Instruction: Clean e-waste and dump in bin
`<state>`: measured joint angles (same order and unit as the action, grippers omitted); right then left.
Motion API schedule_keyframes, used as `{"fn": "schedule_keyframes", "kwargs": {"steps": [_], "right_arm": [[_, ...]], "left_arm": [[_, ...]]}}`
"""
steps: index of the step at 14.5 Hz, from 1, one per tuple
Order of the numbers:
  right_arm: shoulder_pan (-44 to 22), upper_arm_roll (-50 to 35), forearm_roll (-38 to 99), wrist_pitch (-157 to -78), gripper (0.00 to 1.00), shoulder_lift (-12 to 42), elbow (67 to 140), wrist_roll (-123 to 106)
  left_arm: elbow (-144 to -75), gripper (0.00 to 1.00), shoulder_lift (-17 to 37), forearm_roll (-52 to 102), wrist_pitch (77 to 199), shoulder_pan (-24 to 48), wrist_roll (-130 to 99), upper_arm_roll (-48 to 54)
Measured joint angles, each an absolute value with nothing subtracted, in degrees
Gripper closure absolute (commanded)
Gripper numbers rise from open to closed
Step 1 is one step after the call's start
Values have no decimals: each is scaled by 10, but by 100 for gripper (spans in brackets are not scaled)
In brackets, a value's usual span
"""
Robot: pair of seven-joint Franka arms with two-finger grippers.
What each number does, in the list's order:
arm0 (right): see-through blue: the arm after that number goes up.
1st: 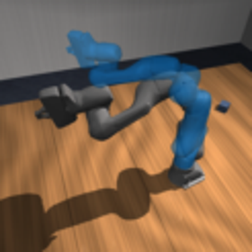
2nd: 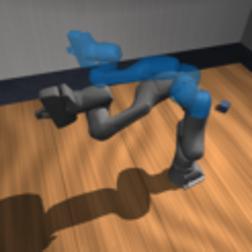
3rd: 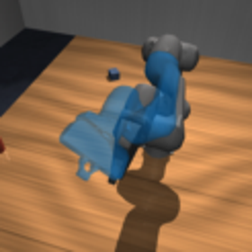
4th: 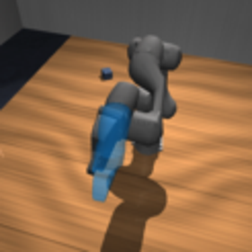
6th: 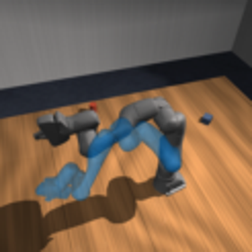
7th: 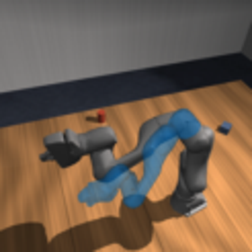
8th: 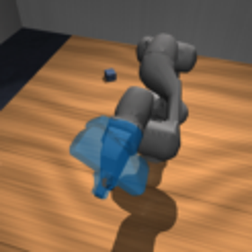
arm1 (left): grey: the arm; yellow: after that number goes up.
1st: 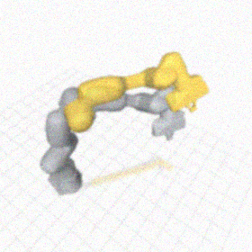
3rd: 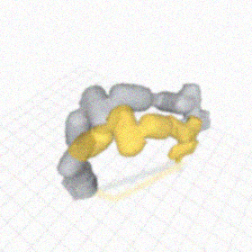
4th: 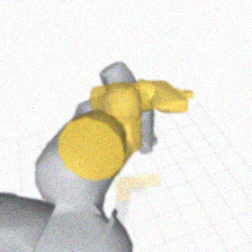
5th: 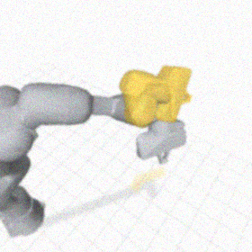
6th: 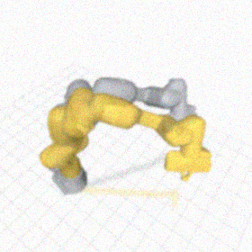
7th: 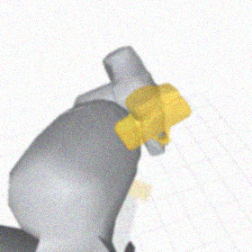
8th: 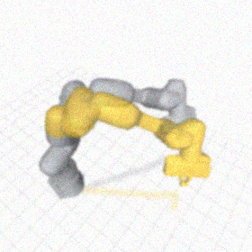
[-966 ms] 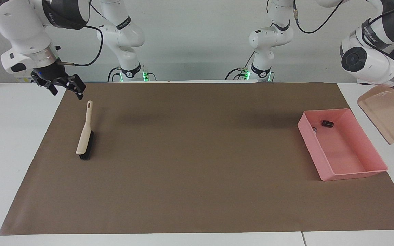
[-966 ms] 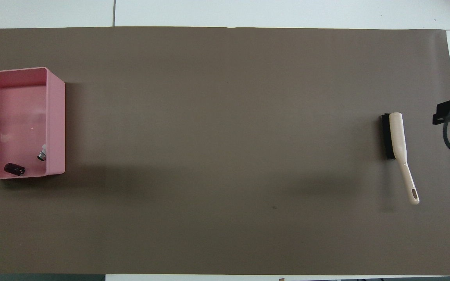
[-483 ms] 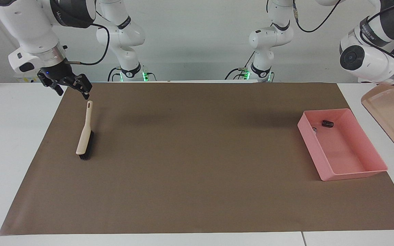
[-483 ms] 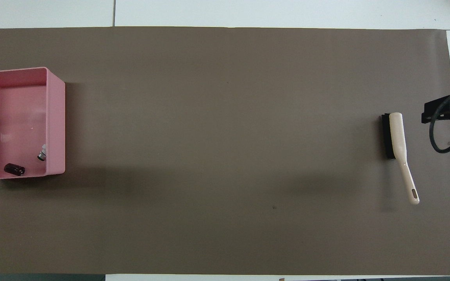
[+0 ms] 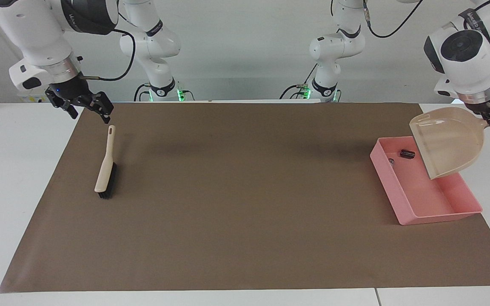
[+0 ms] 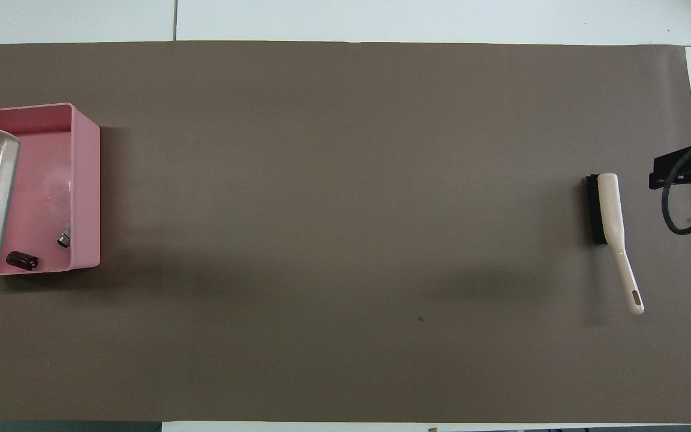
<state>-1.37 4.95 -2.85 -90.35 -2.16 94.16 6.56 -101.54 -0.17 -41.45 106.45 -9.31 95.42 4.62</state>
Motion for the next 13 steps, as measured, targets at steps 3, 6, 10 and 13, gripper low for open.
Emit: {"fn": "schedule_keyframes", "kwargs": {"steps": [3, 6, 10, 13], "right_arm": [[-14, 50, -29, -904, 0, -22, 942, 66], [-14, 50, -29, -904, 0, -22, 942, 66], [-13, 50, -29, -903, 0, -22, 942, 66], [-14, 50, -29, -903, 0, -22, 942, 66]], "left_arm": [[-1017, 100, 3, -286, 1071, -94, 1013, 44], [-1018, 100, 9, -204, 1079, -75, 1025, 47], [-1059, 100, 11, -173, 1109, -7, 1001, 51], [-1142, 100, 10, -172, 1184, 16, 943, 51]]}}
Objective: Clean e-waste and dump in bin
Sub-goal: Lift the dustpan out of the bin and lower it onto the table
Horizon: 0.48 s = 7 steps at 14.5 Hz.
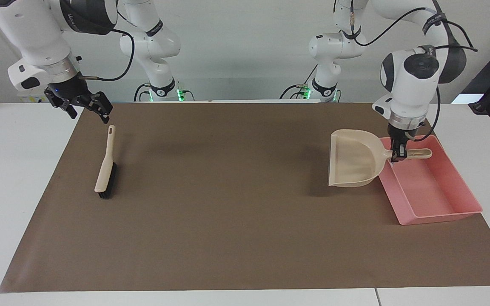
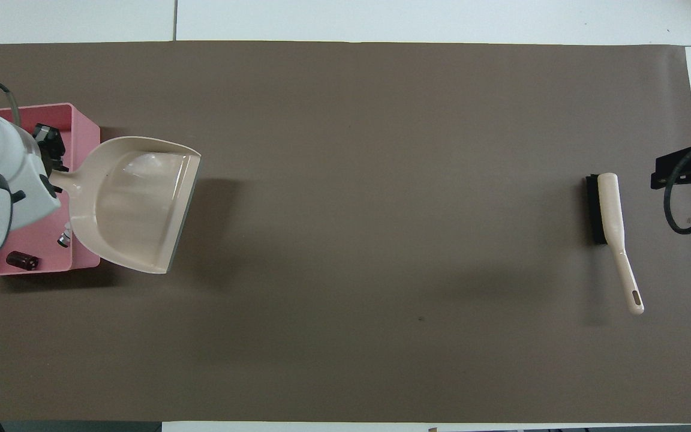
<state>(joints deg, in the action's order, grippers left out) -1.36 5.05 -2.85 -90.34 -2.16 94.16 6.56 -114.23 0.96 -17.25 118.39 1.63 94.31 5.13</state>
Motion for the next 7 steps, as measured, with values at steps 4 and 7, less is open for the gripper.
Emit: {"fn": "schedule_keyframes", "kwargs": {"steps": [4, 7], "right_arm": [[-14, 50, -29, -903, 0, -22, 942, 66], [-14, 50, -29, -903, 0, -22, 942, 66]], "left_arm": [[-1192, 100, 14, -171, 1225, 58, 908, 51], [-1226, 100, 29, -171, 1282, 93, 883, 52]]}}
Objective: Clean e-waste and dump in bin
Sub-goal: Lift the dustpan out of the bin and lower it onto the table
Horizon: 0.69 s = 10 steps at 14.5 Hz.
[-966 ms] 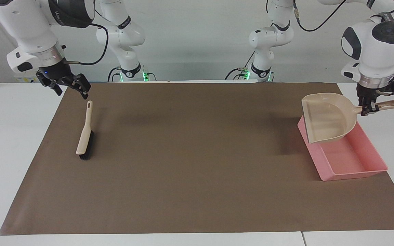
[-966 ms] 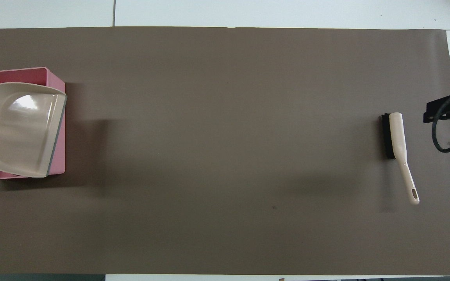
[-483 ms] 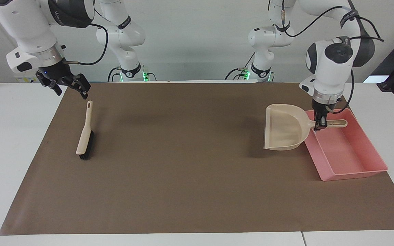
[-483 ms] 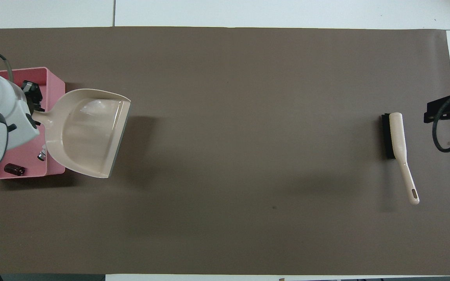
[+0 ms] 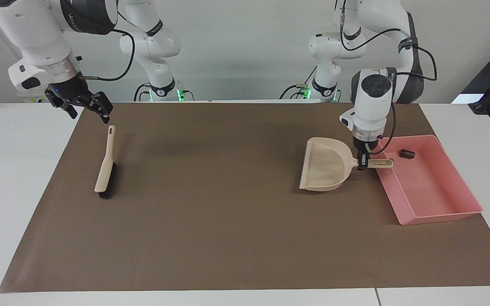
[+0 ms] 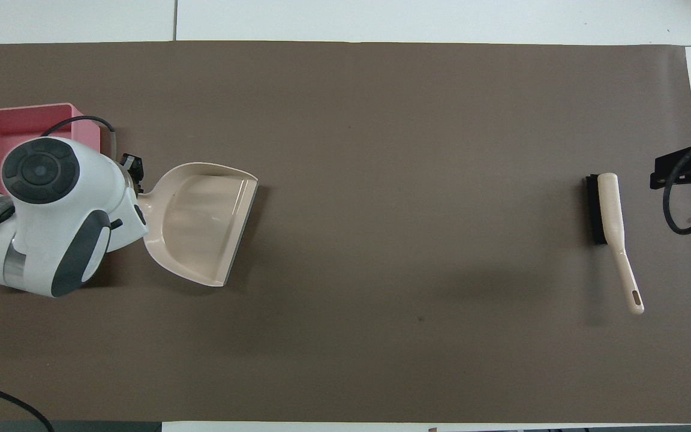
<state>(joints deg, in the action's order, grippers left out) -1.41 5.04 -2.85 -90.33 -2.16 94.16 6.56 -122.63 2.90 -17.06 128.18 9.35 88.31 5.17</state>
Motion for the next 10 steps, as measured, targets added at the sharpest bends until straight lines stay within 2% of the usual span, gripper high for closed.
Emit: {"fn": "schedule_keyframes", "kwargs": {"steps": [5, 10], "right_arm": [[-14, 50, -29, -903, 0, -22, 942, 66], [-14, 50, -29, -903, 0, -22, 942, 66]], "left_arm": [[-1245, 100, 52, -171, 1316, 148, 806, 52], [-1246, 100, 56, -171, 1315, 160, 726, 50]]}}
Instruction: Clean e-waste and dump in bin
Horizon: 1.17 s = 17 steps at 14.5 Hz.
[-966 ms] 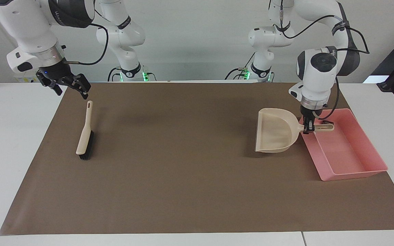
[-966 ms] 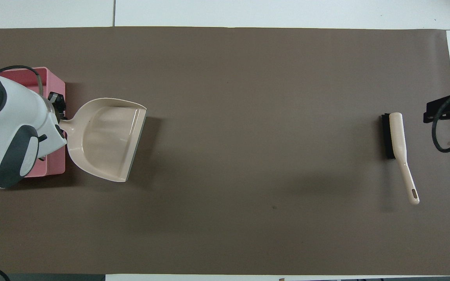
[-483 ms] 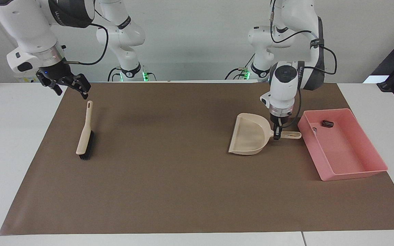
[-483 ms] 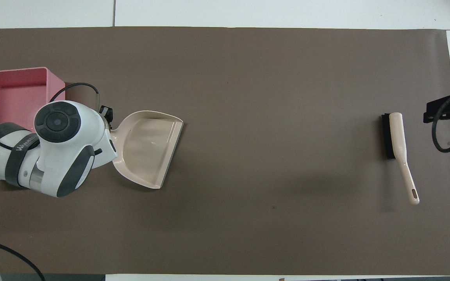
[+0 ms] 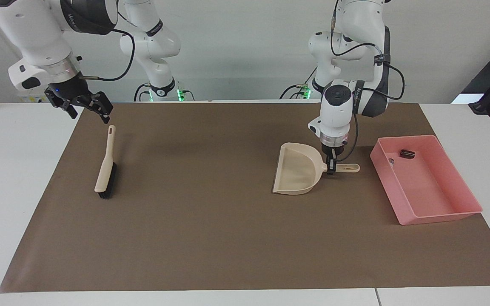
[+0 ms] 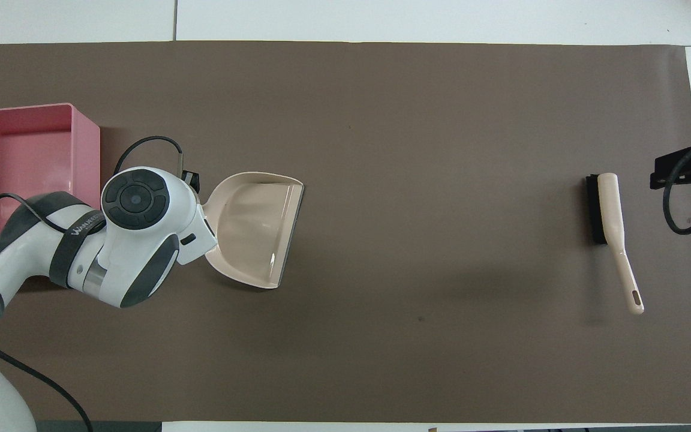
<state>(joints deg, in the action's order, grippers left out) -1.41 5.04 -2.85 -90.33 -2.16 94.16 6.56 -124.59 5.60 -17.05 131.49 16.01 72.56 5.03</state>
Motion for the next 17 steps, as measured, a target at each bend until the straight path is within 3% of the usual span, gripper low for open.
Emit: {"fn": "schedule_keyframes", "kwargs": {"steps": [3, 5, 6, 7, 13, 17], "right_arm": [[-14, 50, -29, -903, 0, -22, 942, 66], [-14, 50, -29, -903, 0, -22, 942, 66], [-14, 50, -29, -903, 0, -22, 942, 66], [-14, 50, -29, -903, 0, -22, 942, 66], [-14, 50, -29, -903, 0, -22, 942, 66], [-14, 50, -29, -903, 0, -22, 942, 66]], "left_arm": [[-1246, 99, 55, -171, 1304, 160, 684, 49], [-1246, 81, 54, -171, 1298, 160, 666, 48], [-1246, 33, 54, -171, 1297, 160, 663, 48], [-1246, 2, 54, -171, 1297, 160, 662, 48], [-1227, 1, 55, -170, 1260, 159, 640, 46], [-1178, 1, 53, -140, 1226, 109, 638, 41]]}}
